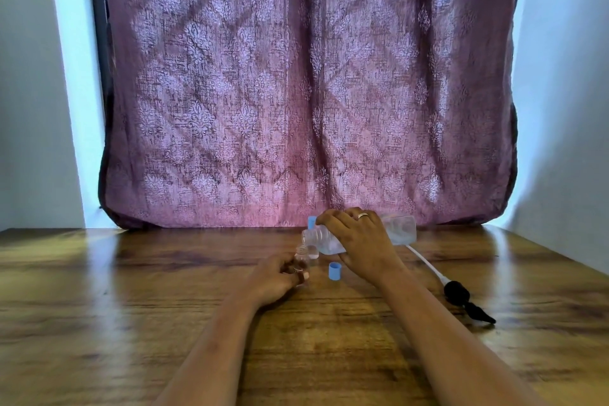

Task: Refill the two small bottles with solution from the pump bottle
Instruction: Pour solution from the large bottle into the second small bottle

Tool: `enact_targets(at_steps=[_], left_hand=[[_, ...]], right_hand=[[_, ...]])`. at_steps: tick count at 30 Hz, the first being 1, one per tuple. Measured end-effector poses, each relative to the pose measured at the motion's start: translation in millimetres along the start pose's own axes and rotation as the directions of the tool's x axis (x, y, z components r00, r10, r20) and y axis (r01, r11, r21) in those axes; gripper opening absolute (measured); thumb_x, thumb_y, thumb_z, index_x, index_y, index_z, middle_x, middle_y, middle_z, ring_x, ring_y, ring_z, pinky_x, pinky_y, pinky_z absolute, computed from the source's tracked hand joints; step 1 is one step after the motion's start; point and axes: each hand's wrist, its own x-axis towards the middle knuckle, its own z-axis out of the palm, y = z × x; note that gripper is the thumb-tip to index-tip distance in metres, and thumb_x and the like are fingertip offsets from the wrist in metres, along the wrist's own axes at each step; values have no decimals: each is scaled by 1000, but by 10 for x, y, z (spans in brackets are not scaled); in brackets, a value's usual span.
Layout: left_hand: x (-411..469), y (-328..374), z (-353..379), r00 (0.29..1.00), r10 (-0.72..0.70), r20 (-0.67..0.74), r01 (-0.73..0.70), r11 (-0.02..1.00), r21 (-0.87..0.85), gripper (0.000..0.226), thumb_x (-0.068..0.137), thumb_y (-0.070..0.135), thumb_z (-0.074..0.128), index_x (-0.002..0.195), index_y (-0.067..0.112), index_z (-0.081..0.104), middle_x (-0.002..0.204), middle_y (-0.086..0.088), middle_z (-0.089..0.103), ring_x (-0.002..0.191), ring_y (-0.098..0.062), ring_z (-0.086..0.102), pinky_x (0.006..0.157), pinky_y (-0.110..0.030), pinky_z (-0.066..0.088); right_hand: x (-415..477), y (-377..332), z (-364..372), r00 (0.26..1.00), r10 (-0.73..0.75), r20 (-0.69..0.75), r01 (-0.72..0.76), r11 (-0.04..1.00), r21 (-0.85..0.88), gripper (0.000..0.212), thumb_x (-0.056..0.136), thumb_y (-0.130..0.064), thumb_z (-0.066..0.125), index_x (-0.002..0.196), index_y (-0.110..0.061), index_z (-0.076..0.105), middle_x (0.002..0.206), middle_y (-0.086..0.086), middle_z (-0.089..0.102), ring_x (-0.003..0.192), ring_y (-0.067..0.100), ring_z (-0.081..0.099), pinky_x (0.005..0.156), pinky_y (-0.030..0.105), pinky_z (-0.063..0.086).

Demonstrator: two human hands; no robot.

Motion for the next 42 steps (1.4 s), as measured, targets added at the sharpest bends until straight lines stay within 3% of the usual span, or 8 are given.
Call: enact_targets(at_steps=[7,12,16,21,27,32,36,42], left_hand=[[-21,25,-1,1000,-4,-7,4,1000,10,27,86,32,67,112,24,65,107,1,67,99,-13,61,90,-31,47],[-18,34,-7,1000,-11,8,11,1000,1,23,87,33,66,109,28,63,105,5,66,95,-9,59,78,-23,45],[-19,31,6,1000,11,-9,-11,1000,-17,19,87,29,67,105,30,64,103,3,68,95,-12,61,79,-22,45],[-21,24,5,1000,12,-12,-13,1000,-21,12,86,29,67,96,34,64,95,12,67,87,0,58,70,-13,41],[-11,7,5,1000,14,-21,-14,1000,-10,14,84,29,69,96,35,65,100,8,69,95,-10,62,87,-27,48],[-2,-5,9,1000,19,-25,-19,1000,-23,13,83,27,70,87,38,64,96,12,69,93,-6,62,85,-25,48],[-7,2,4,1000,15,-24,-15,1000,-18,14,84,28,70,95,35,63,96,11,67,95,-9,61,85,-25,46],[-16,3,-4,1000,3,-30,-4,1000,-26,19,84,30,70,103,32,66,101,8,69,95,-7,62,82,-22,45]], right_hand=[[6,-3,1,1000,-6,1,6,1000,-9,72,55,-12,80,117,-29,49,114,-10,60,90,20,59,72,33,43],[11,-3,-10,1000,-15,-16,15,1000,-1,73,52,-9,79,116,-28,49,113,-8,61,88,22,60,71,34,44],[8,-5,-10,1000,-12,12,12,1000,-10,71,57,-10,77,119,-30,48,119,-11,58,94,20,57,75,34,44],[8,0,-8,999,-5,38,6,1000,-11,71,60,-9,73,122,-31,46,123,-12,54,99,19,56,79,34,44],[-4,9,25,1000,17,15,-17,1000,-24,75,56,-10,77,121,-32,46,119,-13,57,96,20,58,74,34,45],[-7,23,24,995,95,-41,-93,995,43,64,64,-14,75,119,-31,47,111,-10,61,92,21,58,75,34,44],[0,18,5,985,168,-35,-161,977,142,59,70,-20,72,120,-30,43,110,-7,59,95,23,56,79,37,44],[-19,39,12,982,187,14,-187,971,147,61,71,-25,70,122,-32,38,117,-8,57,100,24,55,80,37,41]])
